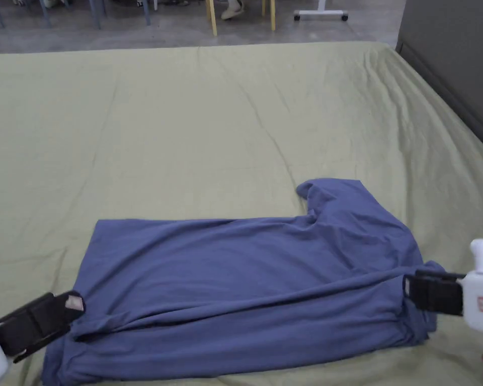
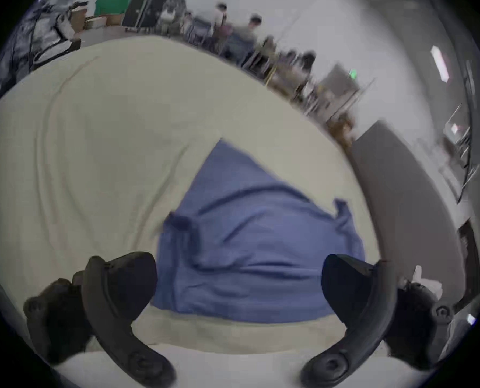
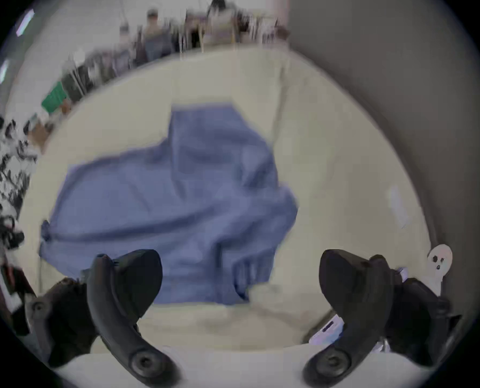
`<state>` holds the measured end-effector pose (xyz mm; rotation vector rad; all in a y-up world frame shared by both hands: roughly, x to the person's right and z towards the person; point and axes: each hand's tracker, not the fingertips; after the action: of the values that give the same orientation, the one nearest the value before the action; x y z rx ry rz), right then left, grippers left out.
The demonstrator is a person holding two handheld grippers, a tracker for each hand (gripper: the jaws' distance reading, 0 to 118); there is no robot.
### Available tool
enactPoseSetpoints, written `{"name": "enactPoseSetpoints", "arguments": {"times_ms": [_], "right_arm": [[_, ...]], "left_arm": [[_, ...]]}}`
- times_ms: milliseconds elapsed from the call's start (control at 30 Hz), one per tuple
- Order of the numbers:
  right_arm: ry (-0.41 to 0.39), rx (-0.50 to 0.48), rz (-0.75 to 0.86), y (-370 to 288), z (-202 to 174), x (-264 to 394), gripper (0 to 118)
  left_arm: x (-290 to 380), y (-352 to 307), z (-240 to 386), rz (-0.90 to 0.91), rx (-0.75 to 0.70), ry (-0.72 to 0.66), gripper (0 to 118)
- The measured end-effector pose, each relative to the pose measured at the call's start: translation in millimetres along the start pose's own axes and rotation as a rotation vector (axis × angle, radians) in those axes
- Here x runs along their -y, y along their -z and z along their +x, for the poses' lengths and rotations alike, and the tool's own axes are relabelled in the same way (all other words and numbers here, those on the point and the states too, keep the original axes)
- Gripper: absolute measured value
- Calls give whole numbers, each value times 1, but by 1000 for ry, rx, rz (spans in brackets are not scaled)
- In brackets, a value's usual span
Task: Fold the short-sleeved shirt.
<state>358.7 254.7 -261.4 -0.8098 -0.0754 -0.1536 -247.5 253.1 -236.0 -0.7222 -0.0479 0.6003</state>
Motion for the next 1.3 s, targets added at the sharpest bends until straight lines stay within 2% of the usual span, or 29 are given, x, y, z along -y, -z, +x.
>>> {"name": "enactPoseSetpoints", "arguments": {"times_ms": [67,133,167,200,233,267,300,333,400,433,467,500,533,567,600,633,733,800,833,900,967,1033,1067,1100,1133,1200,1233,1267,1300], "right_arm": [[24,-20,77,-28,-20,-10,118],[17,-24,87,-32,-31,-11,118],[0,-17,67,-27,-44,-13,118],[-55,9,14,-22,-53,-10,117],[-95,31,6,-18,-62,-3,97],[-146,24,16,-16,-72,5,45],[-182,9,-9,1,-72,10,3],[-198,-23,-16,7,-78,19,3],[-185,-96,-52,15,-81,27,3],[-167,-115,-44,10,-80,27,3],[-171,-115,-37,11,-79,29,3],[-179,-116,-37,13,-78,29,3],[-194,-117,-37,14,-77,28,3],[-214,-107,-32,7,-82,24,3],[-220,-108,-33,7,-81,24,3],[-222,-110,-34,8,-78,24,3],[-211,-111,-49,9,-73,24,3],[-200,-108,-71,15,-67,26,3],[-200,-101,-80,18,-65,27,3],[-204,-81,-95,23,-61,29,3],[-213,-75,-118,31,-54,27,3],[-251,-62,-144,42,-50,14,3],[-277,-44,-144,50,-47,1,3],[-290,-36,-136,58,-43,-12,3],[-292,-43,-124,68,-39,-28,3],[-271,-83,-110,99,-30,-66,3],[-235,-111,-132,114,-27,-83,18],[-229,-111,-164,133,-26,-101,60],[-234,-114,-205,152,-27,-114,112]], "left_arm": [[6,-1,15,0,-48,26,118],[17,6,23,-29,-131,116,118],[24,14,29,-88,-194,178,118],[31,15,33,-131,-228,223,118],[39,19,36,-142,-224,268,102],[45,23,39,-152,-210,297,52],[48,31,40,-177,-202,290,0],[38,45,28,-177,-230,297,0],[17,72,21,-224,-160,276,0],[1,86,18,-211,-172,271,0],[7,78,41,-196,-179,257,0],[-8,91,44,-145,-208,287,16],[-25,106,46,-117,-246,326,87],[-47,132,45,-107,-306,334,118],[-66,156,42,-117,-353,355,118],[-83,173,40,-50,-369,364,118],[-100,241,39,-190,-430,429,118],[-91,275,36,-275,-575,454,116],[-85,283,34,-293,-586,453,108],[-73,285,40,-303,-554,479,106],[-58,274,54,-205,-588,597,87],[-68,267,65,-171,-473,646,58],[-66,258,75,-177,-431,655,0],[-58,253,81,-170,-443,649,0],[-78,264,79,-193,-417,627,0],[-88,254,74,-182,-353,494,0],[-93,248,71,-168,-359,457,0],[-111,245,66,-145,-368,426,0],[-117,242,58,-147,-358,401,0]]}}
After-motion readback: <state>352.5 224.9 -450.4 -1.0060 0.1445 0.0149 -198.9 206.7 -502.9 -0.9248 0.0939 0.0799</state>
